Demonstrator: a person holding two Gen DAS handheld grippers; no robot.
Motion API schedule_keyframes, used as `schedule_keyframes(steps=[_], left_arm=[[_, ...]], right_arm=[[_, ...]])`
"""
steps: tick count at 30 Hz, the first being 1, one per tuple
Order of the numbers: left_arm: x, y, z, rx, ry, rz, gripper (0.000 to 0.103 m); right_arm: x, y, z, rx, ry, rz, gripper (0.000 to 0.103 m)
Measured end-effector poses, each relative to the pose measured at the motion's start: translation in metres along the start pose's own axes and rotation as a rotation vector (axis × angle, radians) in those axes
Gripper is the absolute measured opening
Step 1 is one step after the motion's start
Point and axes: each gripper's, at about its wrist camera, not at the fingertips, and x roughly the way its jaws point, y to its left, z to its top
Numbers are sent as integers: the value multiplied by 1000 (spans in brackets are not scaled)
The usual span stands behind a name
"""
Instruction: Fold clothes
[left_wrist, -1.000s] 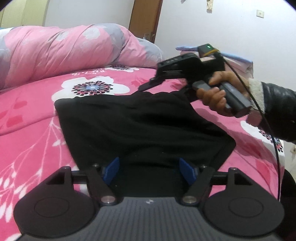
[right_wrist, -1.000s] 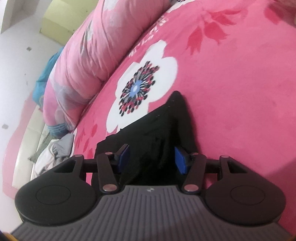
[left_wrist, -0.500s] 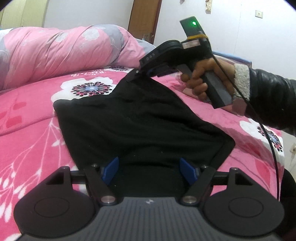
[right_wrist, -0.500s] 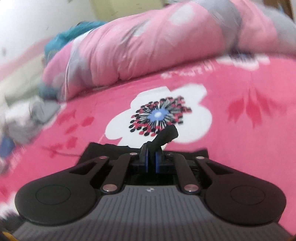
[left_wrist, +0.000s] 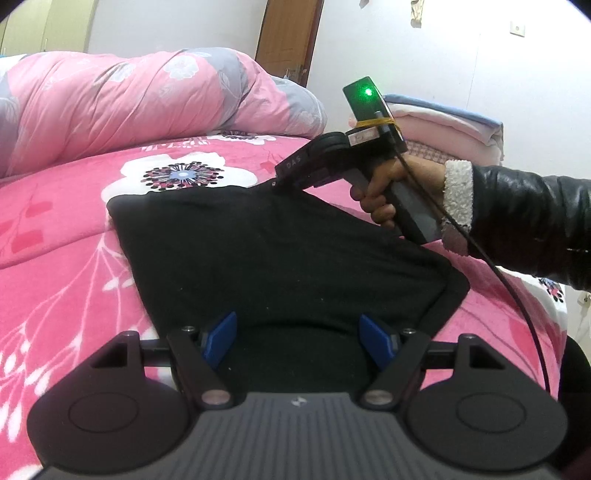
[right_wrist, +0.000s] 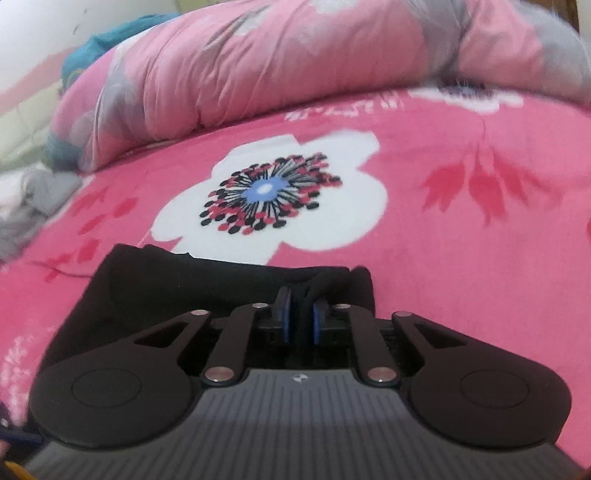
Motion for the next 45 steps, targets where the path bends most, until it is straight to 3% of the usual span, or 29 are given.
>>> schedule_keyframes(steps=[1, 3, 5, 10, 14, 19, 29, 31, 33, 45], left_arm=[[0, 0, 0, 2, 0, 1, 75], [1, 0, 0, 4, 1, 4, 75], [1, 0, 0, 6, 2, 7, 75], [-2, -3, 3, 17, 8, 44, 75], [-17, -2, 9, -14, -2, 82, 75], [-44, -16, 1, 82, 12, 136, 75], [-66, -30, -26, 40, 58, 278, 74], [-66, -31, -26, 47, 65, 299, 74], [-65, -32, -25, 51, 64, 306, 74], [-61, -25, -22, 7, 68, 317, 71]], right_arm=[[-5, -4, -1, 33, 1, 6, 18], [-14, -12, -2, 99, 3, 19, 35], [-24, -20, -3, 166, 5, 31, 44], [-108, -28, -37, 272, -55, 79, 48], [-154, -24, -91, 333, -51, 123, 48], [-166, -16, -136, 353, -20, 153, 40], [-137, -2, -141, 259, 43, 157, 37], [-133, 1, -141, 236, 50, 149, 27], [-133, 3, -141, 220, 42, 127, 9], [-158, 4, -141, 257, -53, 143, 4]])
